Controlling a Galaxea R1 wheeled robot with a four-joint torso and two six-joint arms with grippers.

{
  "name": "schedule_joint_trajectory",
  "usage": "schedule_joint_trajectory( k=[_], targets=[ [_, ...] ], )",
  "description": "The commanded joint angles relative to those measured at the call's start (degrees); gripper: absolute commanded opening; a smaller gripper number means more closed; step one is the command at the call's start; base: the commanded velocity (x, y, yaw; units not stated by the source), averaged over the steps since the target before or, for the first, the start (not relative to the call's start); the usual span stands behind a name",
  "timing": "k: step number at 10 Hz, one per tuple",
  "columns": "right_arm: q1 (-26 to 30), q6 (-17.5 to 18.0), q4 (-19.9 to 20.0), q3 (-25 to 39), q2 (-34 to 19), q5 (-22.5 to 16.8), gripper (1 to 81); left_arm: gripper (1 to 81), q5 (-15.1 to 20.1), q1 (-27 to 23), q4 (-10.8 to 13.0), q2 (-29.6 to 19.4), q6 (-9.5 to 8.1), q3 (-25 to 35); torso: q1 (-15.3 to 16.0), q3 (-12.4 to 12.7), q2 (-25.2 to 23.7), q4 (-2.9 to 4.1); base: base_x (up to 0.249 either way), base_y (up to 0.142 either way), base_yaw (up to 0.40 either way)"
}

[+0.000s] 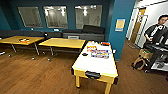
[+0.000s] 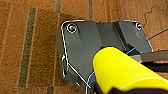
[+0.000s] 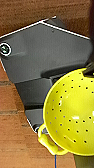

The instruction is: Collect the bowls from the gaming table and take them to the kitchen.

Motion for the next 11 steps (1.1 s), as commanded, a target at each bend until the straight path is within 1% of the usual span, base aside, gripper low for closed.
schedule_joint_trajectory(
  k=[1,3,5,7,11],
  targets=[
    [1.5,-0.2,-1.1,-11.7,4.1,-3.3,1.0,1.0,1.5,-1.4,-0.3,-1.7,-0.09,-0.4,0.0,0.0,0.0,0.00,0.000,0.000,0.000],
    [1.4,-0.1,-0.9,-11.3,3.7,-3.3,1.0,1.0,1.5,-1.4,-0.3,-1.5,-0.09,-0.4,0.0,0.0,0.0,0.00,0.000,0.000,0.000],
    [1.5,-0.1,-0.8,-11.3,3.7,-3.3,1.0,1.0,1.4,-1.4,-0.2,-1.4,-0.01,-0.4,0.0,0.0,0.0,0.00,0.000,0.000,-0.134],
    [1.7,-0.1,-0.8,-11.3,3.7,-3.3,1.0,1.0,1.5,-1.4,-0.1,-1.3,-0.01,-0.4,0.0,0.0,0.0,0.00,0.000,0.000,-0.309],
    [1.9,-0.1,-0.8,-11.3,3.7,-3.3,1.0,1.0,1.6,-1.4,0.0,-0.8,-0.01,-0.4,0.0,0.0,0.0,0.00,0.000,0.000,-0.382]
  ],
)
